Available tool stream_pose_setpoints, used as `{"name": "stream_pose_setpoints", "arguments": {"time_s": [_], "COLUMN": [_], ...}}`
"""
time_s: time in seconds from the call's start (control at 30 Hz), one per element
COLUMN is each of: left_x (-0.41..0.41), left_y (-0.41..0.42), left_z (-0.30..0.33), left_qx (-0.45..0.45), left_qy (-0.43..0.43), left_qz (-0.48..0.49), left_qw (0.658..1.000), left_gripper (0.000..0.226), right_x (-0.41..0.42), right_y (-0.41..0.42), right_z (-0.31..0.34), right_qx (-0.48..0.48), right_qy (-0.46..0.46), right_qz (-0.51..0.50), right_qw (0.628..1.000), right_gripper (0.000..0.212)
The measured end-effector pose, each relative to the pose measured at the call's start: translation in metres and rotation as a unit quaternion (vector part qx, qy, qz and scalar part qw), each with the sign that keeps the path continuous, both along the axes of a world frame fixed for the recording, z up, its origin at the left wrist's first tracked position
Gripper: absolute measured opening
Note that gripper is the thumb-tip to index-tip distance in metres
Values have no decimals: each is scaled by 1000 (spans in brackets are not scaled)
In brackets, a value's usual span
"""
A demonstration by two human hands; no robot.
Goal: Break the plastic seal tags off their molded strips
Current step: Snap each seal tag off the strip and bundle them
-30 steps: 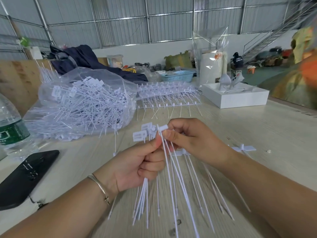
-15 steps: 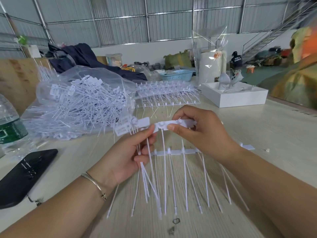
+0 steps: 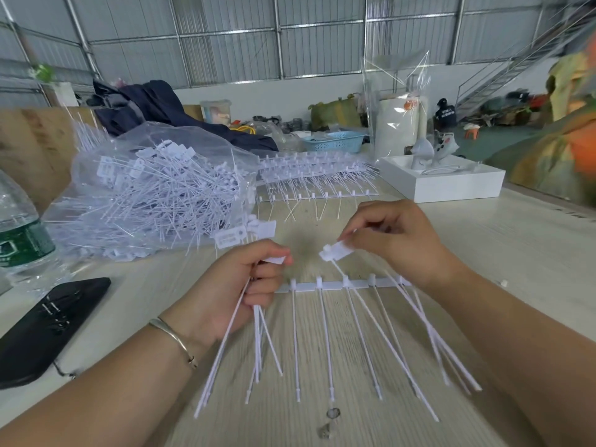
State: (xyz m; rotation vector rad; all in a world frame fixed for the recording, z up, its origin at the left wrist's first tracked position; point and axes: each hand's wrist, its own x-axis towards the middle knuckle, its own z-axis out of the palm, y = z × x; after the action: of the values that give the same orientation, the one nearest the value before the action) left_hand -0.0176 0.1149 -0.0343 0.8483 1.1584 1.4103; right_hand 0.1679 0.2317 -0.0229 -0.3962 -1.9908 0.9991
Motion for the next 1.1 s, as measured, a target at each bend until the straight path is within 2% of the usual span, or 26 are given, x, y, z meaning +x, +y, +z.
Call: {"name": "stream_pose_setpoints", "arguments": {"time_s": [0.07, 0.13, 0.2, 0.3, 0.4, 0.47, 0.5, 0.57, 0.7, 0.73, 0.9, 0.97, 1.1], "left_x": [-4, -4, -1, 2, 4, 4, 3, 4, 9, 9, 6, 7, 9], "left_y": [0, 1, 1, 1, 2, 4, 5, 4, 2, 2, 3, 2, 1], "left_z": [0, -1, -2, -3, -3, -3, -3, -4, -7, -8, -6, -5, -4], "left_qx": [13, 27, 32, 25, 22, 23, 26, 30, 21, 18, 8, 11, 28], "left_qy": [-60, -111, -104, -62, -67, -112, -119, -97, 6, 14, -66, -70, -66], "left_qz": [-10, -14, -16, -11, -2, 9, 16, 12, 4, 6, 9, 8, -7], "left_qw": [998, 993, 994, 998, 997, 993, 992, 995, 1000, 1000, 998, 997, 997], "left_gripper": [16, 23, 18, 19, 21, 22, 30, 39, 12, 12, 6, 10, 19], "right_x": [4, 3, -1, -5, -8, -10, -12, -13, -16, -16, -16, -14, -10], "right_y": [2, 1, 0, -4, -6, -7, -8, -8, -7, -9, -15, -11, -4], "right_z": [4, 6, 5, 1, -5, -7, -7, -8, -11, -11, -3, -1, -5], "right_qx": [-29, -34, -20, 61, 167, 212, 229, 247, 252, 252, 326, 302, 151], "right_qy": [13, 12, 3, -26, -62, -71, -71, -65, -61, -63, -39, -27, -80], "right_qz": [14, 16, 1, -33, -56, -53, -53, -56, -64, -61, -121, -164, -140], "right_qw": [999, 999, 1000, 997, 983, 973, 969, 965, 964, 964, 937, 939, 975], "right_gripper": [9, 22, 24, 10, 30, 33, 34, 34, 34, 32, 25, 19, 35]}}
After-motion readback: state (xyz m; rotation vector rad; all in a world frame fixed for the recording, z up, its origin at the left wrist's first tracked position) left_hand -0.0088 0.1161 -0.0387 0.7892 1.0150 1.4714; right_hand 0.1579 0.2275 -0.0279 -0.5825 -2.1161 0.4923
